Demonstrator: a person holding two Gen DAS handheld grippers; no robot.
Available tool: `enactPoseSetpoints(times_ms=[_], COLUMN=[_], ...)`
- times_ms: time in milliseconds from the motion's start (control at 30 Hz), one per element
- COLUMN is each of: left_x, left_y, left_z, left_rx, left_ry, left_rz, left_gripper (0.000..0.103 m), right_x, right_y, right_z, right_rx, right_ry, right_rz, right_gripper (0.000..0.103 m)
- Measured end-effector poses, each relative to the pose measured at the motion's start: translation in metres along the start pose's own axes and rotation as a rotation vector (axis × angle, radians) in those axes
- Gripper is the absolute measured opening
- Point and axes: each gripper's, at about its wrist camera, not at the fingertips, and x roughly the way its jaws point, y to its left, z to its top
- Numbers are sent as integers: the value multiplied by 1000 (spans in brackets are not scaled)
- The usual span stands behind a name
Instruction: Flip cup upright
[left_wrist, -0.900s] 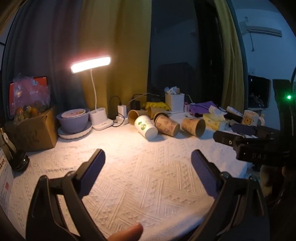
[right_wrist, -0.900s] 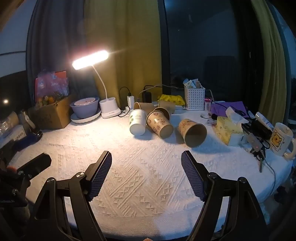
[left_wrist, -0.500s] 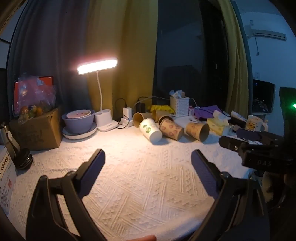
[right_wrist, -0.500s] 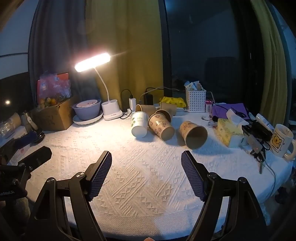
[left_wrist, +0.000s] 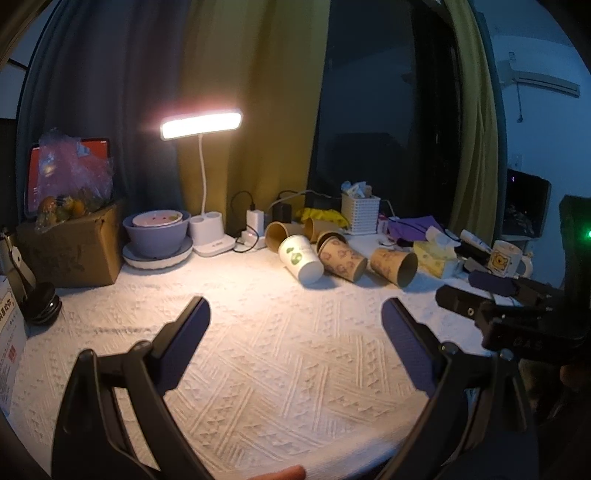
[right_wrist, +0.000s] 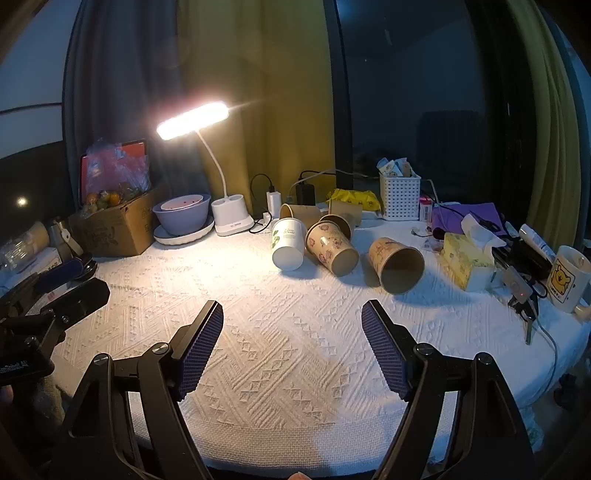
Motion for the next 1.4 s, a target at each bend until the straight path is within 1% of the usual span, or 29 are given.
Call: enactPoseSetpoints(times_ms=[767, 1400], left_x=[1, 1], left_y=[-3, -2], left_z=[-3, -3], left_rx=[-1, -4], left_ry=[23, 20], left_rz=[-1, -12], left_gripper=[95, 95], right_x=[0, -1], right_y=[2, -1], right_z=[-2, 0], right_rx=[-6, 0], right_ry=[7, 6], right_rz=[4, 3], right_gripper=[80, 80])
